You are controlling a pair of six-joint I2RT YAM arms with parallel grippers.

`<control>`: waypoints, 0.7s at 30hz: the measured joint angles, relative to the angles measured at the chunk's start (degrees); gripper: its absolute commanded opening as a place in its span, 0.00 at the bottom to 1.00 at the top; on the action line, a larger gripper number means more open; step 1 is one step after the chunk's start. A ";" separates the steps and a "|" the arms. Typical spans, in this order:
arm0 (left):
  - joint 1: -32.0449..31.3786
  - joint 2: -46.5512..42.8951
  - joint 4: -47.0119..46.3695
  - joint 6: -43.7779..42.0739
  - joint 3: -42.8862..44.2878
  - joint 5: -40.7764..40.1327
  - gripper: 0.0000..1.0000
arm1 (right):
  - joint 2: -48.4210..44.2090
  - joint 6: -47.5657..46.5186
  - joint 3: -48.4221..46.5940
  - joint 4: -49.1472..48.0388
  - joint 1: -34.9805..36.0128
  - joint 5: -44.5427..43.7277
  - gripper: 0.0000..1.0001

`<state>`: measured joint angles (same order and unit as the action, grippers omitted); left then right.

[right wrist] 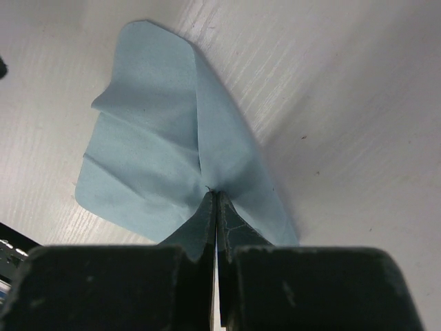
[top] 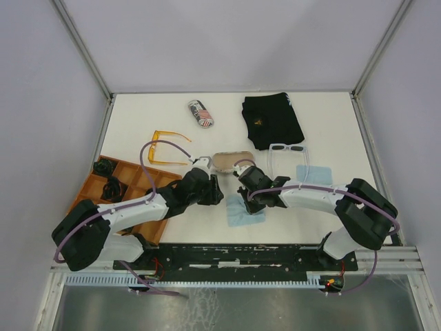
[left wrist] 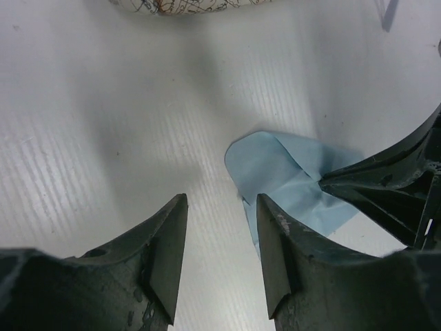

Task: Organize the sunglasses
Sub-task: Fold the glasses cleaning cloth at the center of the board.

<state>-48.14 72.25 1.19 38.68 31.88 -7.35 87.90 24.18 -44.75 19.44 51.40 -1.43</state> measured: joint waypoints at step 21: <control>-2.91 11.52 -1.31 0.70 6.84 -0.72 0.46 | -0.98 0.28 1.84 -3.13 -0.85 1.46 0.00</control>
<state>-51.05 83.77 -0.12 39.38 38.72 -8.08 86.91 24.47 -42.92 16.32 50.54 0.03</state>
